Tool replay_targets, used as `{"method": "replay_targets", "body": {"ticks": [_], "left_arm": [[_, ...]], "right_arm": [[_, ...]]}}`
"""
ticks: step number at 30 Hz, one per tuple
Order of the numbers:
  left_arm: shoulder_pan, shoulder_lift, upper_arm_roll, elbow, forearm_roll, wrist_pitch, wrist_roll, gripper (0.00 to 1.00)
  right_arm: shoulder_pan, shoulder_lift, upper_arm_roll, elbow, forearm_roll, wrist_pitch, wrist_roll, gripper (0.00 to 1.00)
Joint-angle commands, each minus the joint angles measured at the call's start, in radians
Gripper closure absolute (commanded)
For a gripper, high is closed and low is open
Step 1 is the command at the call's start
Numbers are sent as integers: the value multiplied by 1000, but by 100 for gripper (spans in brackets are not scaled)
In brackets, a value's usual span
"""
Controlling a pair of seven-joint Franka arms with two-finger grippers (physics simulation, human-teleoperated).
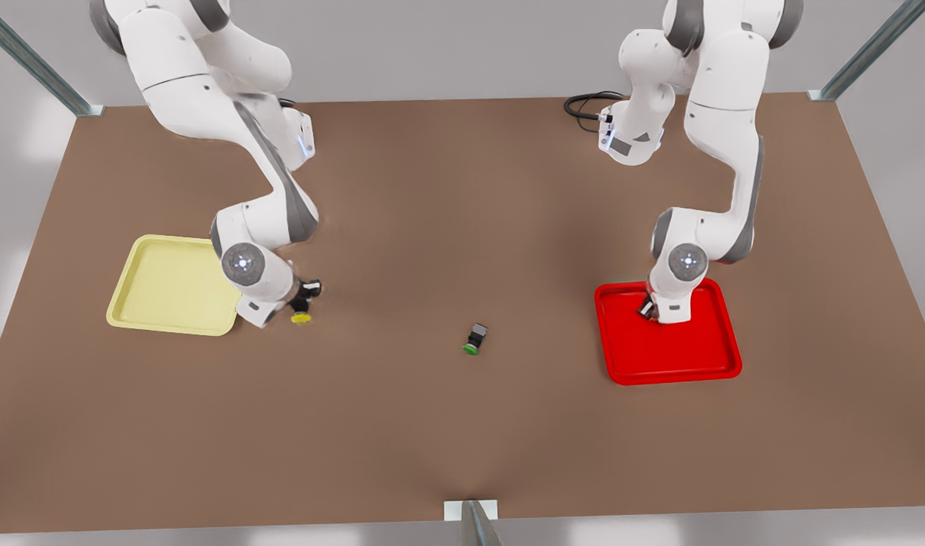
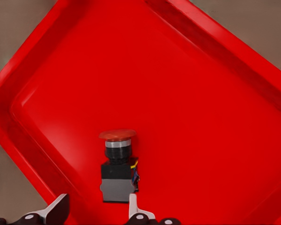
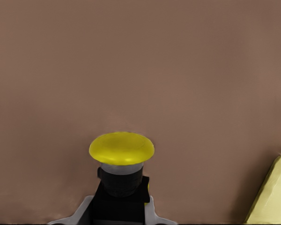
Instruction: Place the switches on the corresponding trays according to their colors
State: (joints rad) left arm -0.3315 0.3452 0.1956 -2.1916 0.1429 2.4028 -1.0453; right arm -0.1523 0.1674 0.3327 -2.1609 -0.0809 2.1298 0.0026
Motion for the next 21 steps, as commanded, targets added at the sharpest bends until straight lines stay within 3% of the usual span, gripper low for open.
{"method": "replay_targets", "body": {"ticks": [1,4,7,8,9,11,12,14,16,17,18,20,21], "left_arm": [[0,0,1,6,-2,-4,-1,0],[0,6,1,72,-2,-63,21,0],[0,-101,-4,181,-16,-243,255,0],[0,-144,-2,288,-71,-381,430,0],[0,-161,-1,424,-111,-525,625,0],[0,-221,-7,619,-120,-755,801,0],[12,-270,-13,624,-121,-812,944,0],[258,-299,-261,644,-138,-936,1041,0],[293,-276,-297,701,-154,-996,1056,0],[292,-275,-306,704,-155,-993,1050,0],[292,-272,-308,705,-157,-996,1047,0],[290,-270,-308,708,-157,-998,1042,0],[290,-270,-309,710,-157,-996,1041,0]], "right_arm": [[-22,-52,-3,-51,18,-2,-65,45],[-263,-169,-9,-171,38,-36,-349,45],[-417,-105,-34,-166,-88,35,-412,42],[-427,-82,-38,-157,-96,56,-411,40],[-426,-83,-50,-152,-96,55,-398,0],[-426,-82,-55,-151,-91,55,-397,0],[-426,-83,-55,-151,-91,50,-398,0],[-435,-88,-57,-157,-91,58,-438,0],[-461,-111,-61,-149,-86,38,-484,0],[-425,-172,-38,-51,-31,-94,-449,0],[-342,-170,-12,160,44,-319,-395,0],[-155,-164,-12,401,29,-450,-115,0],[-11,-175,-102,536,-7,-560,-75,0]]}}
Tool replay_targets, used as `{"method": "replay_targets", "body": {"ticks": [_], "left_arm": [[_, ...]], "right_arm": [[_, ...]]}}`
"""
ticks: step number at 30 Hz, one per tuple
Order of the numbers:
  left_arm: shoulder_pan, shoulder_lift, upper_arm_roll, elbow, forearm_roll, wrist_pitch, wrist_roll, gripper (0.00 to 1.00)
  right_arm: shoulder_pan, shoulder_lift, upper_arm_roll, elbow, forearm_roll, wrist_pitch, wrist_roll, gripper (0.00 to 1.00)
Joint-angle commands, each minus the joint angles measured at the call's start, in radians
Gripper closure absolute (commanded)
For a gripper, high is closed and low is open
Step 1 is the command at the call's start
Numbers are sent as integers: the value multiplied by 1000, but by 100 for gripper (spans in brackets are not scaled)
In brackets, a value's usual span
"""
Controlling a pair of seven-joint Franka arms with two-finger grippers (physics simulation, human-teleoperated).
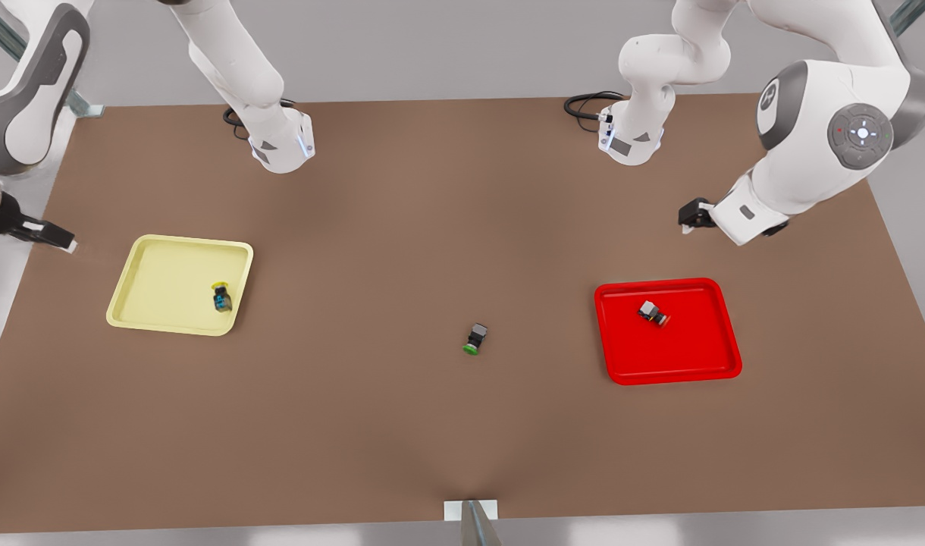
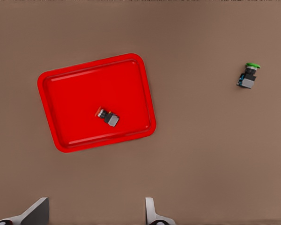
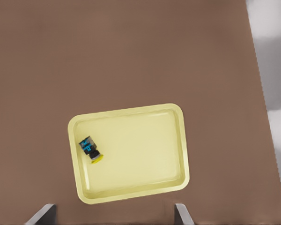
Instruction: Place the switches on the corresponding trays according to their colors
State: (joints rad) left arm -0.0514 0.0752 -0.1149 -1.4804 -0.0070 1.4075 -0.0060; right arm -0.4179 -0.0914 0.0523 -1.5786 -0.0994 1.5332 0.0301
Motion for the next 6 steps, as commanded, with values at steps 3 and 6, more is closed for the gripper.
{"method": "replay_targets", "body": {"ticks": [3,6], "left_arm": [[10,2,-6,-1,-7,4,-5,0],[10,0,-5,-1,-5,7,-6,0]], "right_arm": [[493,-206,-104,-210,21,104,30,0],[484,-229,-109,-250,49,110,25,0]]}}
